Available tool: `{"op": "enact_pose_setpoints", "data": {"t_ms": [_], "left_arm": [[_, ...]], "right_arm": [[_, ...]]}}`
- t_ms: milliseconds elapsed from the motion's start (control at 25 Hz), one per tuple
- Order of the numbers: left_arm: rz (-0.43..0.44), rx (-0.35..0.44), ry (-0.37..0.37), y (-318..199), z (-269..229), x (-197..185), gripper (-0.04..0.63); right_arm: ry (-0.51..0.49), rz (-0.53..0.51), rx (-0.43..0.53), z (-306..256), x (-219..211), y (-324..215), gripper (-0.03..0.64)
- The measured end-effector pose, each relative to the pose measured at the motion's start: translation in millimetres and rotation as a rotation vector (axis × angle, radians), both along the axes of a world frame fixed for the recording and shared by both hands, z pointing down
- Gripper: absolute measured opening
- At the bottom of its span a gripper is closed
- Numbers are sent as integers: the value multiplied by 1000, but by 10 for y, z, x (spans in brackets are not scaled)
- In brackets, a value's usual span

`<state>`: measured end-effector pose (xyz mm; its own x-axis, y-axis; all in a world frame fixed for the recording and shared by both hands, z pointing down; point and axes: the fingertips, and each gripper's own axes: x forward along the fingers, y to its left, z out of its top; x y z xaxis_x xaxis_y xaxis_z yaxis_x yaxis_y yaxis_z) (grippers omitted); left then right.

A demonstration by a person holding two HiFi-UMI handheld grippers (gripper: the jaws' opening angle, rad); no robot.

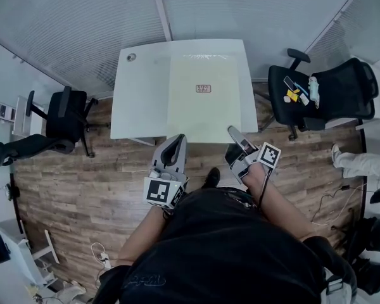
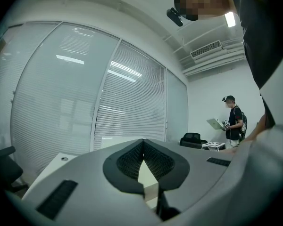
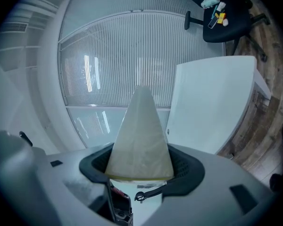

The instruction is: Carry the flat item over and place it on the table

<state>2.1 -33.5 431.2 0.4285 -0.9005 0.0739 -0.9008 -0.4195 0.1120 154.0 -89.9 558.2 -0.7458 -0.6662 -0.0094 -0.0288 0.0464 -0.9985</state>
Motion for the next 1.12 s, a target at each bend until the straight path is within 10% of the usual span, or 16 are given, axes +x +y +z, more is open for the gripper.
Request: {"op": "enact_pose_setpoints", "data": {"t_ms": [1120], "left_arm": [[27,11,-9,-626,-69,61,12]], "right_arm": [[-5,14,-16,24,55,-553,288]]}}
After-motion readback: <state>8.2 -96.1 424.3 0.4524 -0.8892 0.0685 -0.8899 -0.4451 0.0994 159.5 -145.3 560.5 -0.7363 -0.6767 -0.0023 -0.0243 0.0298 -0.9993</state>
